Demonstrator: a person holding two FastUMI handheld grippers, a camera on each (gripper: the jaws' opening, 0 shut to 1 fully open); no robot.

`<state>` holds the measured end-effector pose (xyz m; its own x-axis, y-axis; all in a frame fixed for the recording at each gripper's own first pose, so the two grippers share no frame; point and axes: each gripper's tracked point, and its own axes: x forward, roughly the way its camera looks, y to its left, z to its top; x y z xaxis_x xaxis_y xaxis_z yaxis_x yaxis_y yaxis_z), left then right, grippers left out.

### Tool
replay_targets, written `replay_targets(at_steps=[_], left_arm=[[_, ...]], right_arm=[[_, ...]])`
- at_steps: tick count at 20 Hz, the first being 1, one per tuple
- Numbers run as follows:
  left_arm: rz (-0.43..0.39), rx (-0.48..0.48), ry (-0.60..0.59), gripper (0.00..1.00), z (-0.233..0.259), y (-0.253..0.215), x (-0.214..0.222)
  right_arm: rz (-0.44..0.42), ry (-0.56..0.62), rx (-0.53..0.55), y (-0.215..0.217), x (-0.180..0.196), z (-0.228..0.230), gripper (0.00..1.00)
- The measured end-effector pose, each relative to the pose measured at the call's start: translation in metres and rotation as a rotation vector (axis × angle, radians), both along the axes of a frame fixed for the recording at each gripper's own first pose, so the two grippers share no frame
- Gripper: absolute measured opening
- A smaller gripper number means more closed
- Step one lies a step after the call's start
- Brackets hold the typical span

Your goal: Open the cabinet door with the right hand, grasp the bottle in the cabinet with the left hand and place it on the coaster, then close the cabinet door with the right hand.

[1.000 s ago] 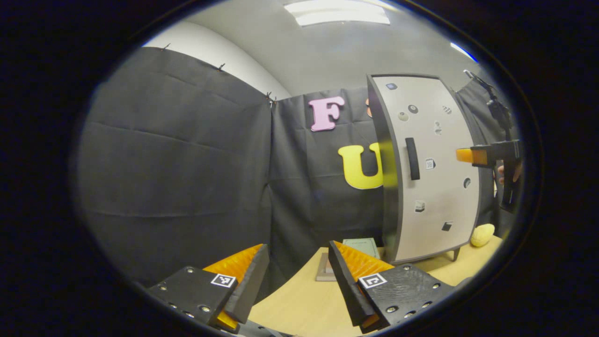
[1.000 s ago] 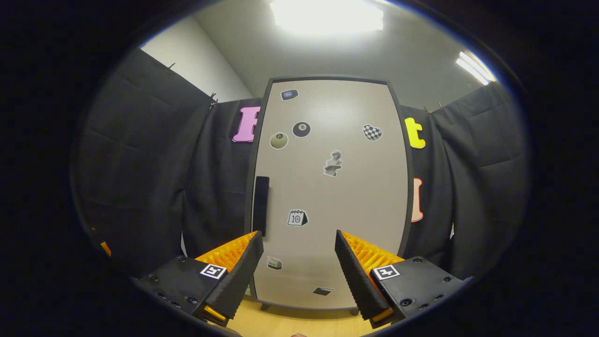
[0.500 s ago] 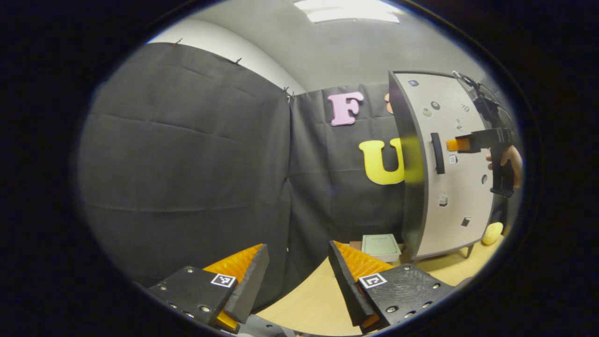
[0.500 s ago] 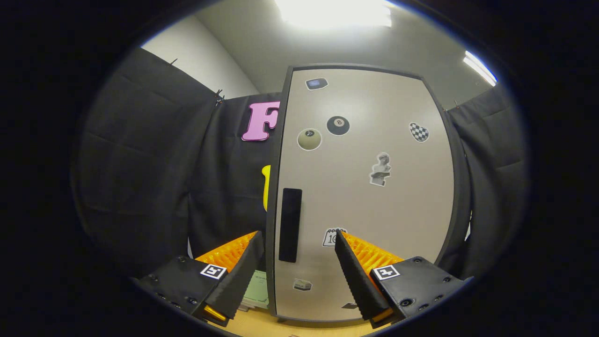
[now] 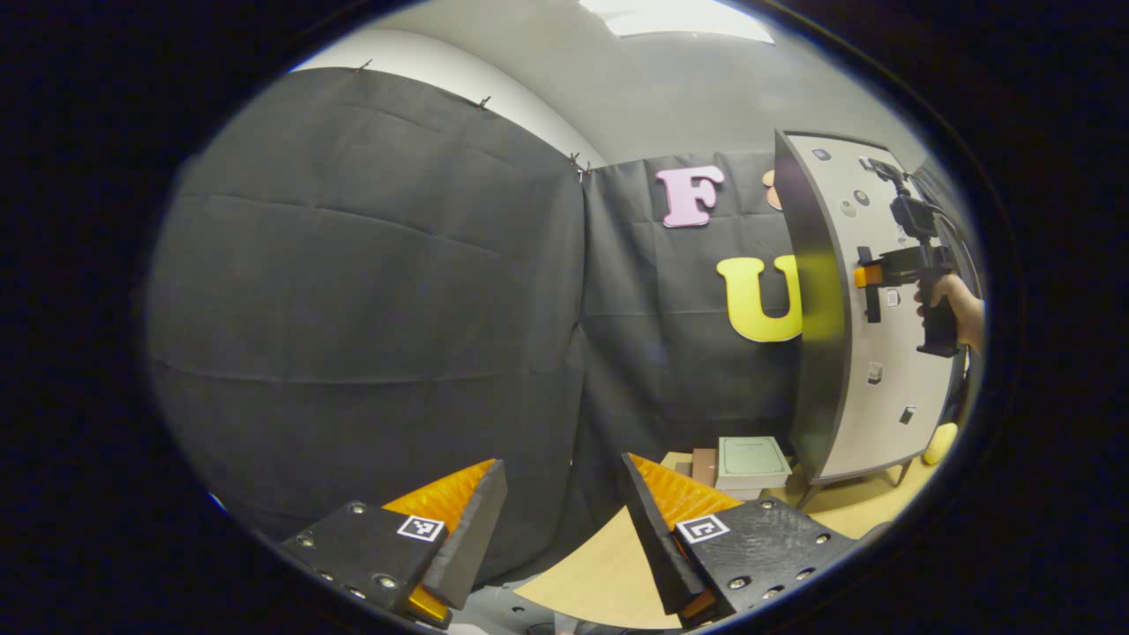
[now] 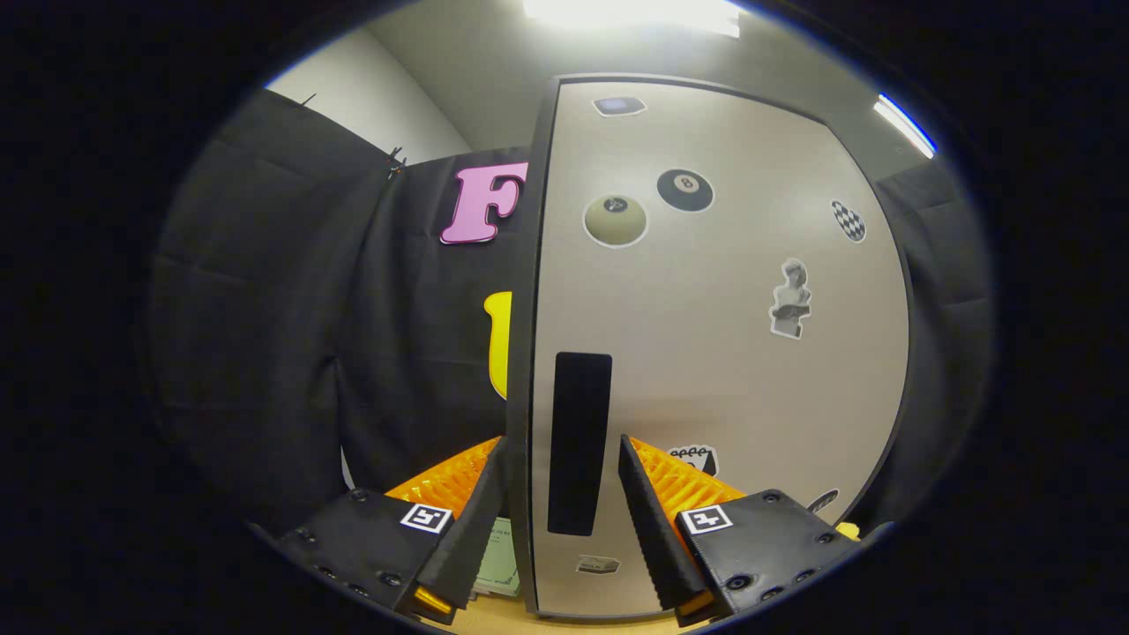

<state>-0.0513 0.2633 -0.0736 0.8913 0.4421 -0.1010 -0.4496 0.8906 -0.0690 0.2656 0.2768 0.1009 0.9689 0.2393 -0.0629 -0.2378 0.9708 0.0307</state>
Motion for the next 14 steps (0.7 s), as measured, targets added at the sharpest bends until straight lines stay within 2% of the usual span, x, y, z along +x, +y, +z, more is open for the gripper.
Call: replay_targets(at_steps=[4,5,6,7,8,9,10,12,13,14], left_arm=[[0.007,0.006,-0.006,0.8,0.0,0.003,-0.001],[0.007,0.01,-0.006,0.77,0.0,0.004,-0.001],[0.009,0.008,-0.008,0.78,0.0,0.004,-0.002],[0.008,0.003,-0.009,0.79,0.0,0.003,-0.002],[0.008,-0.002,-0.01,0.8,-0.001,0.003,-0.003],[0.008,-0.005,-0.011,0.8,0.0,0.003,-0.004],[0.007,-0.006,-0.013,0.8,-0.001,0.002,-0.004],[-0.001,-0.003,-0.02,0.8,0.001,0.001,-0.005],[-0.005,-0.002,-0.023,0.8,0.002,0.0,-0.005],[-0.01,0.0,-0.026,0.8,0.002,-0.001,-0.005]], right_arm=[[-0.014,0.079,0.007,0.003,0.012,-0.013,0.79],[-0.028,0.075,-0.002,0.001,0.015,-0.01,0.69],[-0.043,0.072,-0.01,-0.001,0.017,-0.008,0.53],[-0.056,0.079,-0.016,-0.003,0.018,-0.007,0.49],[-0.061,0.09,-0.009,-0.003,0.018,-0.01,0.38],[-0.06,0.103,-0.007,-0.005,0.016,-0.01,0.37],[-0.061,0.115,-0.005,-0.004,0.017,-0.009,0.3],[-0.053,0.137,-0.013,-0.004,0.015,-0.01,0.22],[-0.043,0.15,-0.011,-0.005,0.015,-0.011,0.22],[-0.028,0.153,-0.009,-0.005,0.011,-0.011,0.15]])
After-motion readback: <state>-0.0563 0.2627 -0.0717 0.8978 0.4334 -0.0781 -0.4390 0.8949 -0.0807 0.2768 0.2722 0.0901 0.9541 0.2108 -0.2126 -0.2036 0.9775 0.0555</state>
